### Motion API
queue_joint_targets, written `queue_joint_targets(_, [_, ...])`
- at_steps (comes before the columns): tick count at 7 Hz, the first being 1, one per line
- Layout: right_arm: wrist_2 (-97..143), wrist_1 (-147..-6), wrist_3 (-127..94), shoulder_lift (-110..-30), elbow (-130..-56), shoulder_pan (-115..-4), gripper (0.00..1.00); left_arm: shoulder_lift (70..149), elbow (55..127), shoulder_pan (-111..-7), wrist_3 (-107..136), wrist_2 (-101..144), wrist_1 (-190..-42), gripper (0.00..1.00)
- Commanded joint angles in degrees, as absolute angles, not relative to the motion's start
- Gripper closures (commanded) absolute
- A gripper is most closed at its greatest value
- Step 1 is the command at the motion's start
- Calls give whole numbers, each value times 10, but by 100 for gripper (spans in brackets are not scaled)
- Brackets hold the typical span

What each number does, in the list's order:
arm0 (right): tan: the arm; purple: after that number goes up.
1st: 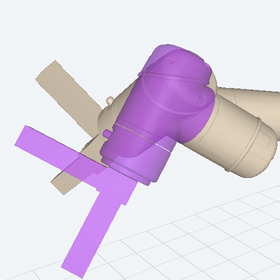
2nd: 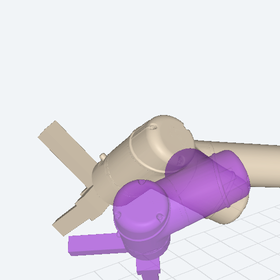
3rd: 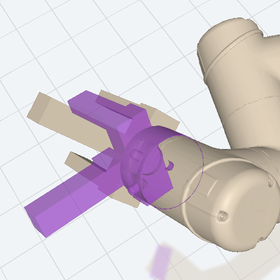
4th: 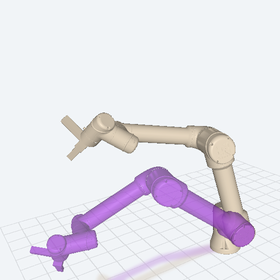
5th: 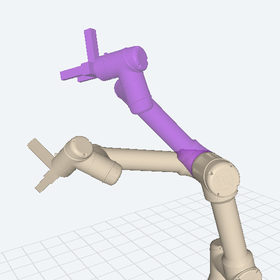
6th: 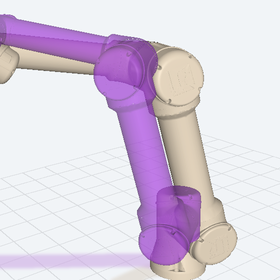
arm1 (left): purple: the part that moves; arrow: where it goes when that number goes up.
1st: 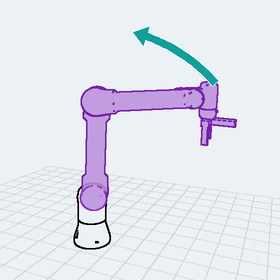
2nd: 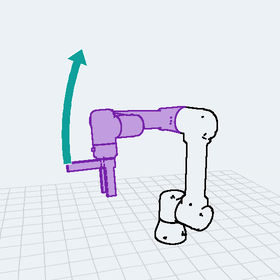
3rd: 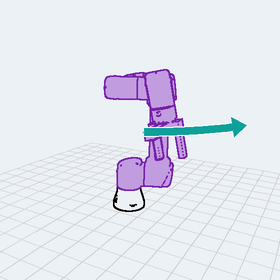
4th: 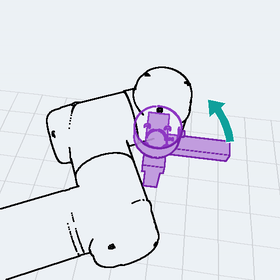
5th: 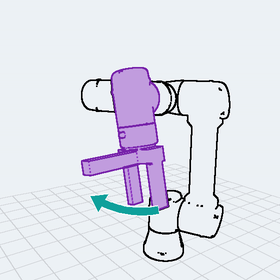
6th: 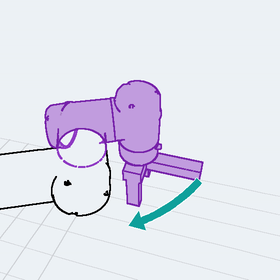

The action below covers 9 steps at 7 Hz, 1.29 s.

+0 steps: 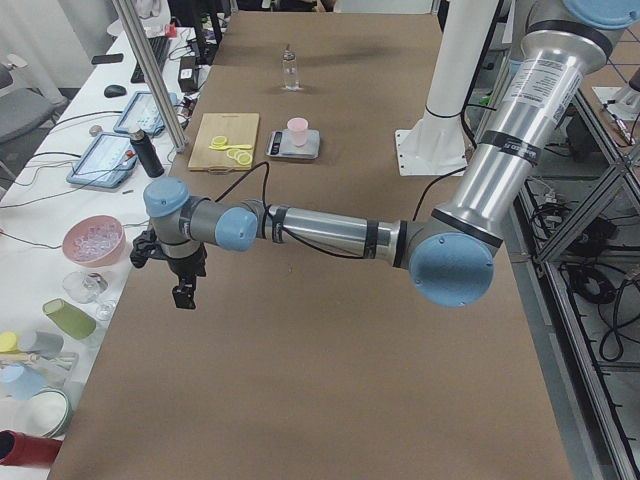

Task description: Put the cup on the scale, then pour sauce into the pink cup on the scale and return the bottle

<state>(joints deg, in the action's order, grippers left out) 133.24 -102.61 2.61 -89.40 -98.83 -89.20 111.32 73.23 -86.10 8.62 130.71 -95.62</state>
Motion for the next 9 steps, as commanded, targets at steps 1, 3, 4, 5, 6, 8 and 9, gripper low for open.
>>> queue_joint_targets(1, [1335,-919,26,-914,-936,-901,0,1047,747,-905,60,1336,-959,1])
queue_joint_targets(3, [1337,-918,19,-911,-935,-904,0,959,758,-905,62,1336,-1087,1])
queue_joint_targets(4, [1336,-918,18,-910,-935,-904,0,950,755,-904,66,1335,-1127,1])
queue_joint_targets(5, [1337,-918,18,-909,-938,-906,0,950,756,-904,67,1334,-1127,1])
queue_joint_targets(6, [1337,-918,18,-911,-939,-907,0,951,755,-904,68,1332,-1126,1])
queue_joint_targets(8, [1338,-918,18,-911,-941,-907,0,952,758,-904,68,1334,-1111,1])
queue_joint_targets(9, [1337,-918,18,-911,-944,-907,0,951,780,-904,68,1335,-1075,1])
